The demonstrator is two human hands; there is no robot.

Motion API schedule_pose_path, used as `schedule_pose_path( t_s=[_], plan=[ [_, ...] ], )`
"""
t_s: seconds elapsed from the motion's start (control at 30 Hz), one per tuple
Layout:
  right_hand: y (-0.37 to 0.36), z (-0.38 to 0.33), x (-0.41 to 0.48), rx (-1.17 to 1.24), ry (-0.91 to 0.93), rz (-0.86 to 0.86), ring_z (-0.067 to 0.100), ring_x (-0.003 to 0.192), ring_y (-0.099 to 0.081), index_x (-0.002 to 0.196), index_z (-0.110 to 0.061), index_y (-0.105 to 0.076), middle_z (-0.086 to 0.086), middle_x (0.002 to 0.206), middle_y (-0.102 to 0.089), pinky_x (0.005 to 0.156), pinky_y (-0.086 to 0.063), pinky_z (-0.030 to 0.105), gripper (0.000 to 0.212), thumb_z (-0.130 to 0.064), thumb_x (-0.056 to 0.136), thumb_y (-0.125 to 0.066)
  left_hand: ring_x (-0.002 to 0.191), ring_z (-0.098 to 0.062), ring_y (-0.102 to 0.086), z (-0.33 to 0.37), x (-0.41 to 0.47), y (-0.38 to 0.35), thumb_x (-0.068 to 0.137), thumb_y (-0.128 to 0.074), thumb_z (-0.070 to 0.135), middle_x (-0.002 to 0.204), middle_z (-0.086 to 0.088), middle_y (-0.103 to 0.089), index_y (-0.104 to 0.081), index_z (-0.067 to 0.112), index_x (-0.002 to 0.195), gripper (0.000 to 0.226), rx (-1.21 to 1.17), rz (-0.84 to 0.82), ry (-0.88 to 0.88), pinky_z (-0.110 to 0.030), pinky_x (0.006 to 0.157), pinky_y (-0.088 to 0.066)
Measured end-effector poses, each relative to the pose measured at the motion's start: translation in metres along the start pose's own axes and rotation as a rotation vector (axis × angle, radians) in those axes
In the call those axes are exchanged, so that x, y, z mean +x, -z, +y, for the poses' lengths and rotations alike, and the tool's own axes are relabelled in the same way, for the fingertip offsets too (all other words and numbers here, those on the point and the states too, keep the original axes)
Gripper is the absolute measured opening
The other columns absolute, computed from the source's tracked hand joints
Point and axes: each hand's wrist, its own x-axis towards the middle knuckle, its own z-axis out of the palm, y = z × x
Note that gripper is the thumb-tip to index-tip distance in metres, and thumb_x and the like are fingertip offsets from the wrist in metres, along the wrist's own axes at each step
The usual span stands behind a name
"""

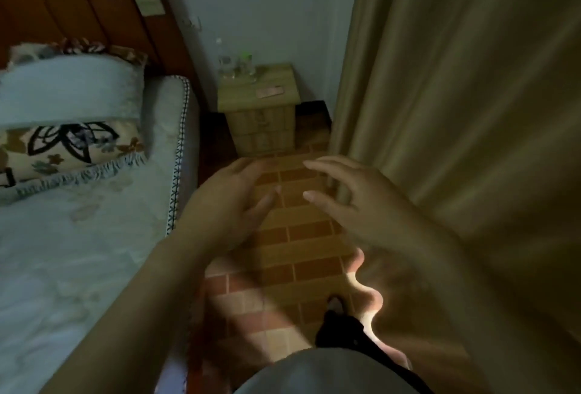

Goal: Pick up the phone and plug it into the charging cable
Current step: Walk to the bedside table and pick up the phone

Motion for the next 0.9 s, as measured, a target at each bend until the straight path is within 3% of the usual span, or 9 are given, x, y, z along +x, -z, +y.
schedule_pose_path(
  t_s=[0.17,0.27,0.4,0.57,0.67,0.77,0.9],
  plan=[
    [0.029,0.062,0.117,0.006,0.041,-0.039,-0.012,0.112,-0.034,0.131,-0.037,-0.042,-0.018,0.134,-0.044,0.085,-0.027,0.007,0.052,-0.059,0.085,-0.045,0.096,-0.014,-0.058,-0.031,0.117,-0.002,0.085,-0.038,0.052,0.131,-0.001,-0.051,-0.043,0.028,0.132,0.053,0.013,0.047,0.051,-0.035,0.082,-0.048],
    [0.048,0.096,0.189,0.015,0.067,-0.067,-0.010,0.113,-0.036,0.131,-0.037,-0.042,-0.016,0.136,-0.043,0.085,-0.028,0.008,0.054,-0.062,0.084,-0.043,0.108,-0.018,-0.055,-0.048,0.186,-0.007,0.086,-0.041,0.049,0.131,-0.002,-0.052,-0.045,0.026,0.131,0.051,-0.012,0.086,0.096,-0.037,0.085,-0.048],
    [0.065,0.133,0.273,-0.005,0.100,-0.095,-0.012,0.112,-0.033,0.132,-0.035,-0.043,-0.014,0.135,-0.045,0.083,-0.025,0.006,0.051,-0.058,0.086,-0.046,0.108,-0.019,-0.055,-0.071,0.261,-0.013,0.089,-0.046,0.043,0.128,-0.001,-0.054,-0.047,0.027,0.129,0.043,-0.020,0.116,0.129,-0.035,0.083,-0.048],
    [0.073,0.169,0.364,0.012,0.104,-0.173,0.000,0.120,-0.039,0.132,-0.034,-0.044,-0.013,0.137,-0.044,0.093,-0.033,0.019,0.051,-0.055,0.086,-0.047,0.101,-0.018,-0.058,-0.110,0.342,-0.011,0.089,-0.051,0.036,0.126,-0.003,-0.055,-0.049,0.024,0.129,0.042,-0.039,0.139,0.169,-0.035,0.081,-0.048],
    [0.075,0.191,0.425,0.002,0.133,-0.171,-0.001,0.119,-0.039,0.131,-0.030,-0.046,-0.010,0.138,-0.046,0.092,-0.032,0.017,0.049,-0.051,0.087,-0.049,0.103,-0.020,-0.057,-0.139,0.395,-0.013,0.089,-0.051,0.035,0.129,-0.003,-0.053,-0.048,0.023,0.130,0.042,-0.032,0.144,0.182,-0.036,0.081,-0.049],
    [0.071,0.218,0.490,-0.001,0.130,-0.186,0.002,0.122,-0.039,0.131,-0.027,-0.047,-0.008,0.139,-0.046,0.098,-0.034,0.023,0.049,-0.049,0.088,-0.050,0.104,-0.023,-0.057,-0.176,0.453,-0.016,0.090,-0.048,0.040,0.130,-0.004,-0.053,-0.047,0.024,0.131,0.043,-0.025,0.140,0.183,-0.039,0.081,-0.049],
    [0.060,0.255,0.581,0.004,0.120,-0.209,-0.007,0.114,-0.036,0.130,-0.029,-0.047,-0.013,0.136,-0.046,0.091,-0.029,0.014,0.050,-0.052,0.087,-0.049,0.108,-0.024,-0.055,-0.237,0.536,-0.020,0.090,-0.049,0.037,0.132,-0.005,-0.052,-0.044,0.024,0.133,0.044,-0.022,0.175,0.192,-0.034,0.084,-0.046]
  ],
)
